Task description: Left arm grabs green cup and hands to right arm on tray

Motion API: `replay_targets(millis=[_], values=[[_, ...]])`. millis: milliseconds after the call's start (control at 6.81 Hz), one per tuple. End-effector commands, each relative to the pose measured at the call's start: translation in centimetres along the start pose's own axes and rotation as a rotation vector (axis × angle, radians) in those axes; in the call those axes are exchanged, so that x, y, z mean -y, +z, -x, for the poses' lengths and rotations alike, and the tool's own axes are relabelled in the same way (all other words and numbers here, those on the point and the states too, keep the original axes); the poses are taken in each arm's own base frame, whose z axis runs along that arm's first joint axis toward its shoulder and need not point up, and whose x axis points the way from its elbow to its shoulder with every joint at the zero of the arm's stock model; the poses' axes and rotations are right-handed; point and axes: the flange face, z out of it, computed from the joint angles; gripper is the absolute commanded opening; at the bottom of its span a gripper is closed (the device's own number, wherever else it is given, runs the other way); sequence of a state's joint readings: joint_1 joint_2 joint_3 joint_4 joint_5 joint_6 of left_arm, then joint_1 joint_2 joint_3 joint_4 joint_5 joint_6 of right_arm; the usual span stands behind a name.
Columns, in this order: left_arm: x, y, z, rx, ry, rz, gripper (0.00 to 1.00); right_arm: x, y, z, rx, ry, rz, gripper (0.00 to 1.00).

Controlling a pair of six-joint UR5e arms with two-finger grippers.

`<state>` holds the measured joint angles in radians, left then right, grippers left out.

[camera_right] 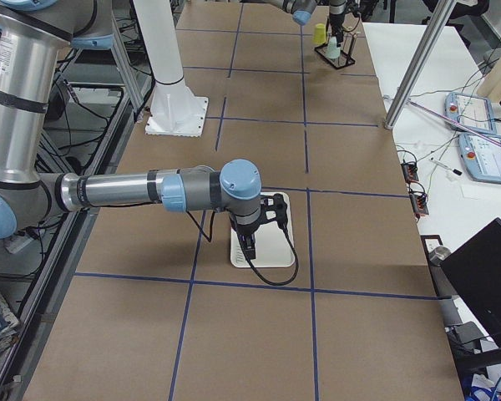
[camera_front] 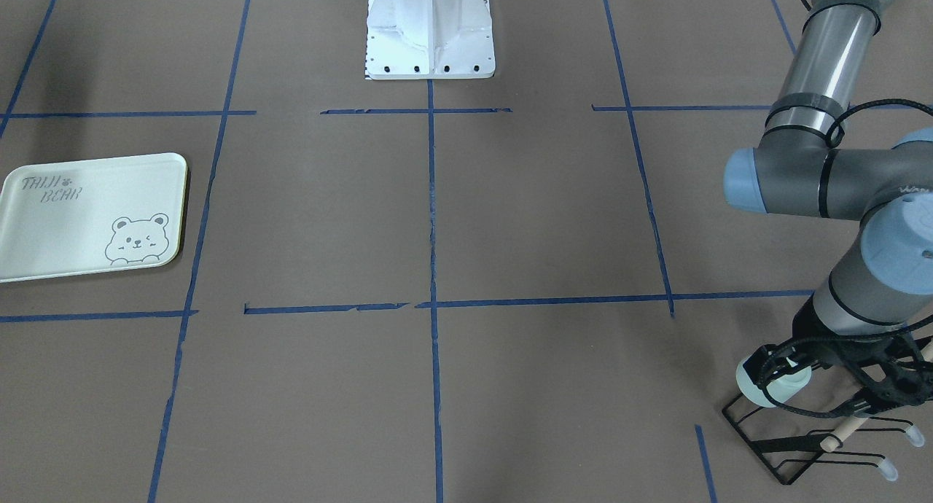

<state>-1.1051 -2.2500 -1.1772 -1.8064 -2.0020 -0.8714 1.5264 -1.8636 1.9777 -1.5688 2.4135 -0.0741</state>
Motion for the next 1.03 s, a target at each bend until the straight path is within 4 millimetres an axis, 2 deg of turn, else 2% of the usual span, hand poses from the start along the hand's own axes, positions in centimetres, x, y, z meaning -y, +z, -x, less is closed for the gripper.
replay_targets(millis=[0,147,294,441,587,734,881], values=[[-0.6,2.2,-0.1,0.002,0.014,0.013,1.00,0.0,0.0,0.0,0.001,-0.001,0.000,1.00],[-0.6,2.7,0.2,0.009,0.016,0.019,0.96,0.0,0.0,0.1,0.009,0.000,0.000,1.00],[-0.7,3.0,0.4,0.014,0.015,0.022,0.83,0.0,0.1,0.0,0.010,0.001,0.001,1.00],[-0.6,2.7,0.1,0.008,0.021,0.019,0.38,0.0,0.1,0.0,0.010,0.002,0.002,1.00],[-0.6,2.4,0.1,0.002,0.021,0.013,0.06,0.0,0.1,0.0,0.012,0.002,0.002,1.00],[-0.5,-0.3,-1.1,-0.032,0.034,-0.018,0.00,0.0,0.1,0.0,0.013,0.002,0.002,1.00],[-0.1,-5.0,-0.7,-0.061,0.025,-0.061,0.00,-0.1,0.2,0.0,0.015,0.003,0.003,1.00]])
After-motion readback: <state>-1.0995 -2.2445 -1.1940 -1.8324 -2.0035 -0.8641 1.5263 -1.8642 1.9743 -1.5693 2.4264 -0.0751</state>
